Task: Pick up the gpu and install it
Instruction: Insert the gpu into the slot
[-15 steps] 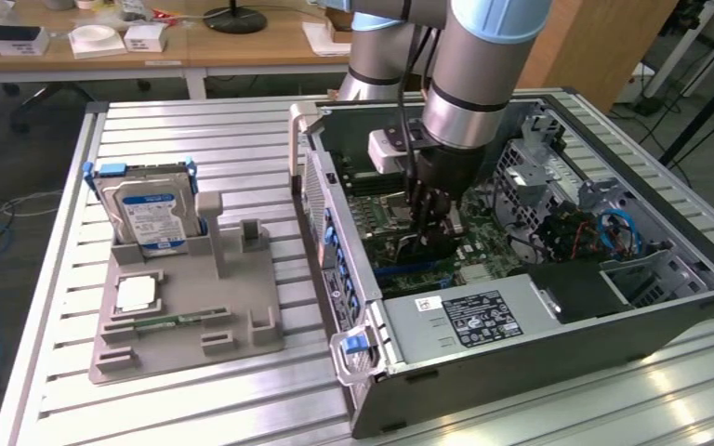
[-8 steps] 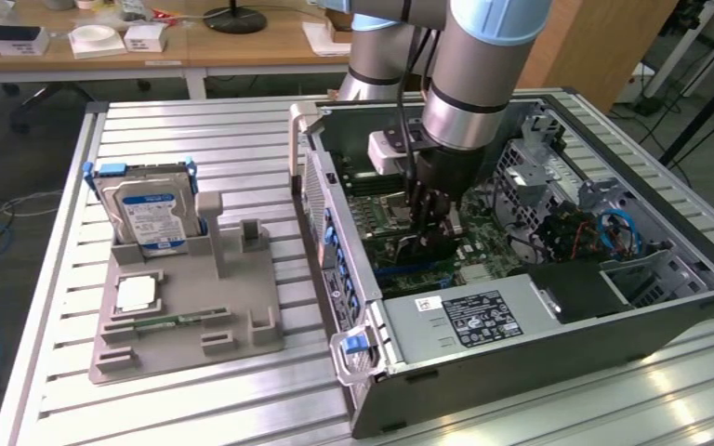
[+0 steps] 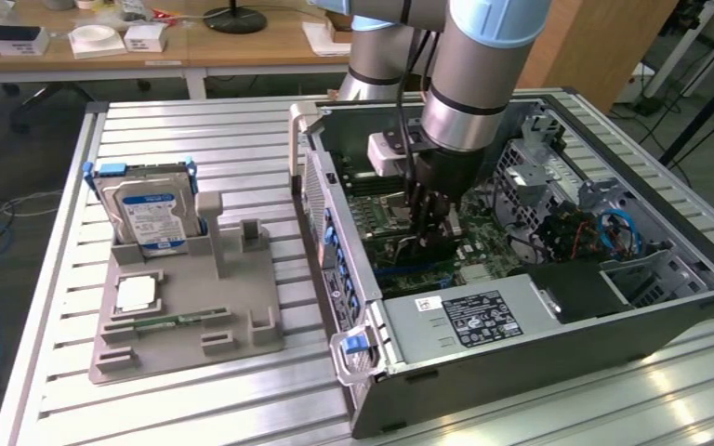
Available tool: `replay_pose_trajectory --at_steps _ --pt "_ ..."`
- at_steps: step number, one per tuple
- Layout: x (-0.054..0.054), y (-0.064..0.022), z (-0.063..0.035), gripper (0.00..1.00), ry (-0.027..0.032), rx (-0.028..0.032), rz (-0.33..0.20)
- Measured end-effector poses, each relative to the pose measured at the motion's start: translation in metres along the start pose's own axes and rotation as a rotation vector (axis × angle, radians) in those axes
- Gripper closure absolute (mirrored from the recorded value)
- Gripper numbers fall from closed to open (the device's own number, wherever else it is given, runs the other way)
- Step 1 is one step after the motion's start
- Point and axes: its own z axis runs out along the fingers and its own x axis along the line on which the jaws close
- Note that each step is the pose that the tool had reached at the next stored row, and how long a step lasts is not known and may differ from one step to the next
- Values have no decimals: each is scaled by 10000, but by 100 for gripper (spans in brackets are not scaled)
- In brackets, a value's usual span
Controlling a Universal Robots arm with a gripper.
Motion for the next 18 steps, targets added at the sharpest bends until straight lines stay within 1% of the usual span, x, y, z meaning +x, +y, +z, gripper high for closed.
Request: replay_pose_trajectory --at_steps 18 --pt "0 5 11 74 0 7 -1"
